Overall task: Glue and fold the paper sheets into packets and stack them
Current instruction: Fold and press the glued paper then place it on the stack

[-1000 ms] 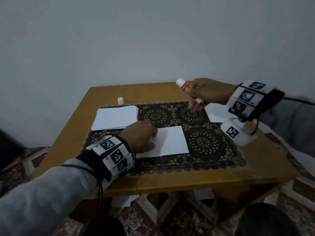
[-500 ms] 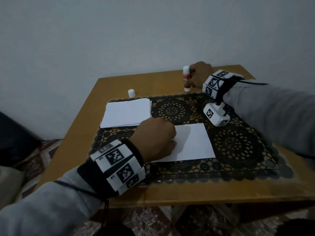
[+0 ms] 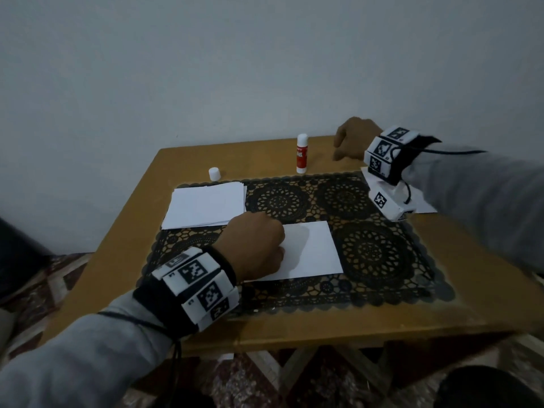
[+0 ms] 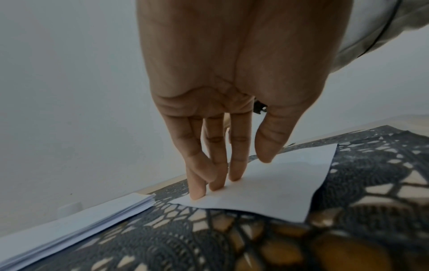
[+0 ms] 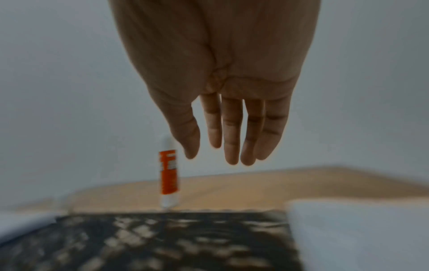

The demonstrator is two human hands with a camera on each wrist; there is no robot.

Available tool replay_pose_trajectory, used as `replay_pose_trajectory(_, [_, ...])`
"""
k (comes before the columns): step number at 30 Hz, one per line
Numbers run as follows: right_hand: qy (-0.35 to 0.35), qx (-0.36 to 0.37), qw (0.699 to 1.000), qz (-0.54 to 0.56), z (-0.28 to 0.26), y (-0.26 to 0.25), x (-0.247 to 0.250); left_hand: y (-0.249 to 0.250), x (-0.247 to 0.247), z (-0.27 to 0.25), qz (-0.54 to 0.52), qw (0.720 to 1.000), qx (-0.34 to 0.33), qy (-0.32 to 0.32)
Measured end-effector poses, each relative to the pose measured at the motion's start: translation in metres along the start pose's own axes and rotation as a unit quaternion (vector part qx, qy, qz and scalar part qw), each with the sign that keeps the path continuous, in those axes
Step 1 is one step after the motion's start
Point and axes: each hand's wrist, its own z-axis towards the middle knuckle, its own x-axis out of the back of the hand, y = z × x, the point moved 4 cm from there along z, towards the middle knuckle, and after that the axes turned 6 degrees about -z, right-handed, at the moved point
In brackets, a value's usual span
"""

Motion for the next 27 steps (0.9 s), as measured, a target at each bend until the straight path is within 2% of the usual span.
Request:
replay_pose_trajectory(5, [-0.066, 0.007, 0.984, -0.167, -0.047, 0.049, 0.004, 0.005, 0.001, -0.003, 0.003, 1.0, 0.011, -0.004])
replay_pose_trajectory(10, [-0.173, 0.002, 0.967, -0.19, -0.08, 0.082, -0.02, 0.008, 0.003, -0.006, 0.003, 1.0, 0.016, -0.007])
replay_pose_trajectory(18, [-0.124, 0.038, 0.973, -0.191, -0.085, 0.09, -0.029, 0.008, 0.002, -0.007, -0.011, 1.0, 0.021, -0.001])
replay_pose_trajectory(27, [-0.098, 0.028, 0.978, -0.182, -0.084, 0.08, -0.027, 0.01, 0.002, -0.008, -0.011, 1.0, 0.012, 0.007])
